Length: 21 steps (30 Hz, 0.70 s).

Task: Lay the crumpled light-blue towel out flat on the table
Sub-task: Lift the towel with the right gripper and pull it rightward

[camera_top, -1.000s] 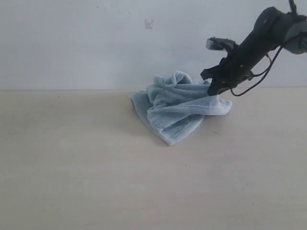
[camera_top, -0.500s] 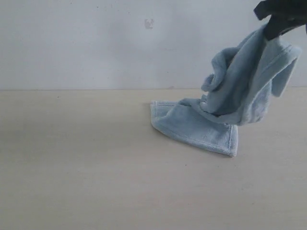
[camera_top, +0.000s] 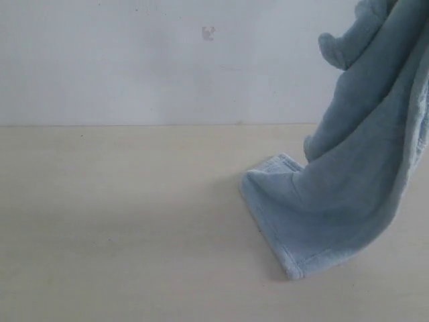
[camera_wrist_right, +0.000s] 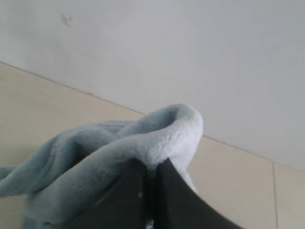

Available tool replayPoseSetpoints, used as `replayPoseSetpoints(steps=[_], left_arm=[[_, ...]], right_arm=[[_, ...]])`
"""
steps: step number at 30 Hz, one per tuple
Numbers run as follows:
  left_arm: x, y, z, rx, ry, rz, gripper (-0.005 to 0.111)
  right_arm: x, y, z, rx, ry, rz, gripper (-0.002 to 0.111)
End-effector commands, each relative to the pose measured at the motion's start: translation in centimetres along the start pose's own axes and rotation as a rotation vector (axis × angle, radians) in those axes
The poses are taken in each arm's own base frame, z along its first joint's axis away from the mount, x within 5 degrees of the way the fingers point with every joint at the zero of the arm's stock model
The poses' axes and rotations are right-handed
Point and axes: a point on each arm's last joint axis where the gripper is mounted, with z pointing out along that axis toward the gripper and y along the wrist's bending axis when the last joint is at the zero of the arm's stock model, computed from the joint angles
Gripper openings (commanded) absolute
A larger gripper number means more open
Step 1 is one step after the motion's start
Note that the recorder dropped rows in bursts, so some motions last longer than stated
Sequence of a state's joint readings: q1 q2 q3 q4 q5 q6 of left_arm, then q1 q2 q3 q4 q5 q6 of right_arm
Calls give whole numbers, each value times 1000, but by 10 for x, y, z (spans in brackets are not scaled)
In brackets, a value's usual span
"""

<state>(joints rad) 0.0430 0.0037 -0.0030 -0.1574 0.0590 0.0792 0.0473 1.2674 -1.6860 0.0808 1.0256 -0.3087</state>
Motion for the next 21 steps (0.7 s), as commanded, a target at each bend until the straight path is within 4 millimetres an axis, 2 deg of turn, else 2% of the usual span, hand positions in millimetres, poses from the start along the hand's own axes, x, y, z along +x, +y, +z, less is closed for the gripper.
replayPoseSetpoints(steps=[1,4,7,8,9,10,13,15,21], left_arm=[[0,0,0,6,-5,2,4],[0,0,0,6,-5,2,4],[0,0,0,6,-5,2,4],[0,0,0,6,-5,2,4],[0,0,0,6,-5,2,4],[0,0,0,6,-5,2,4],[0,0,0,6,-5,2,4],[0,0,0,6,-5,2,4],[0,0,0,6,-9,2,4]], right_arm=[[15,-20,39,169,201,15,0],[39,-23,88,179,377,-14,0],[75,-18,141,137,538,-37,0],[99,-17,167,141,615,-63,0],[111,-18,180,162,648,-66,0],[133,-22,198,188,692,-48,0],[161,-38,216,217,744,34,0],[171,-55,218,253,743,96,1],[188,-108,199,376,709,241,10]])
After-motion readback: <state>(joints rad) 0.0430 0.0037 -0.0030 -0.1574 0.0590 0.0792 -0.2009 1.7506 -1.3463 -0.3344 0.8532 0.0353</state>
